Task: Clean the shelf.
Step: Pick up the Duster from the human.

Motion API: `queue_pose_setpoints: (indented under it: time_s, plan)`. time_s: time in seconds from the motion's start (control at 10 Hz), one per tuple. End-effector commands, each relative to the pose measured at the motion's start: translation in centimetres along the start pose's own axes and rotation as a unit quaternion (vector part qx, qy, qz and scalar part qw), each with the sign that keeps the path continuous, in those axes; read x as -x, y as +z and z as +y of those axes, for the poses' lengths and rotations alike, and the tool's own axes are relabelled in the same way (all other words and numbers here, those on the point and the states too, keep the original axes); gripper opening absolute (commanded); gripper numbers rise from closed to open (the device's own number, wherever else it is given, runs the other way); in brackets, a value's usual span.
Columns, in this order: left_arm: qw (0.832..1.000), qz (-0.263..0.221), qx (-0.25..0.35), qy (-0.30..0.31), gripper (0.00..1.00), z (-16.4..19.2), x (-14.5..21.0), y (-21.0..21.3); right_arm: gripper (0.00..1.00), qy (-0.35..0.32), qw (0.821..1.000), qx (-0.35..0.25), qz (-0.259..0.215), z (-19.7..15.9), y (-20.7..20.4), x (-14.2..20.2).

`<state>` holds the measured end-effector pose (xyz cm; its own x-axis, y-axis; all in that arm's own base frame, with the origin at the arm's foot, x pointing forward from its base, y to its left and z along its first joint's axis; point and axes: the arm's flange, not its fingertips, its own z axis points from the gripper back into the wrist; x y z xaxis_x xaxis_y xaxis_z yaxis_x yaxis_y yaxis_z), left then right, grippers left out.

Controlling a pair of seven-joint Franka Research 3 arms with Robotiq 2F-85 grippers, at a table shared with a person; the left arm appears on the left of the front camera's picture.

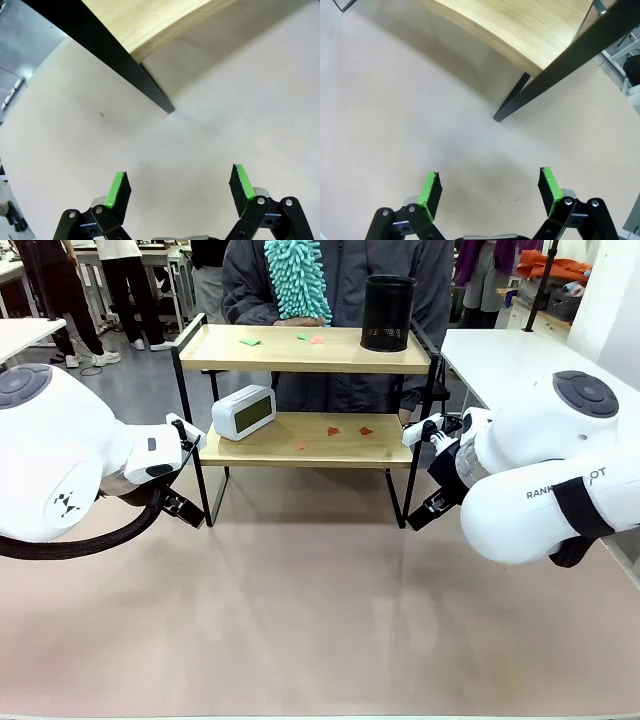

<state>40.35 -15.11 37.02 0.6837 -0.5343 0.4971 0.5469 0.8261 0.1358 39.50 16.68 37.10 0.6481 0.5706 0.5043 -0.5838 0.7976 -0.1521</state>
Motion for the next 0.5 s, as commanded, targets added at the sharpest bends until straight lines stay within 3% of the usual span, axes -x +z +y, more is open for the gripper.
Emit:
queue_pose_setpoints:
  time_s: [0.0,0.2,0.3,0.4]
  plan:
    - [1.0,0.0,0.0,0.0,1.0,0.0,0.0,0.0,1.0,0.0,1.0,0.0,0.0,0.0,0.0,0.0]
    - [1.0,0.0,0.0,0.0,1.0,0.0,0.0,0.0,1.0,0.0,1.0,0.0,0.0,0.0,0.0,0.0]
    - [0.997,0.005,0.07,-0.029,1.0,0.6,1.1,3.2,1.0,-0.004,0.998,-0.049,0.048,0.5,2.4,0.1]
    - [0.982,-0.008,0.185,-0.037,1.0,1.9,3.0,7.9,1.0,-0.119,0.99,-0.068,0.033,-0.5,7.2,0.0]
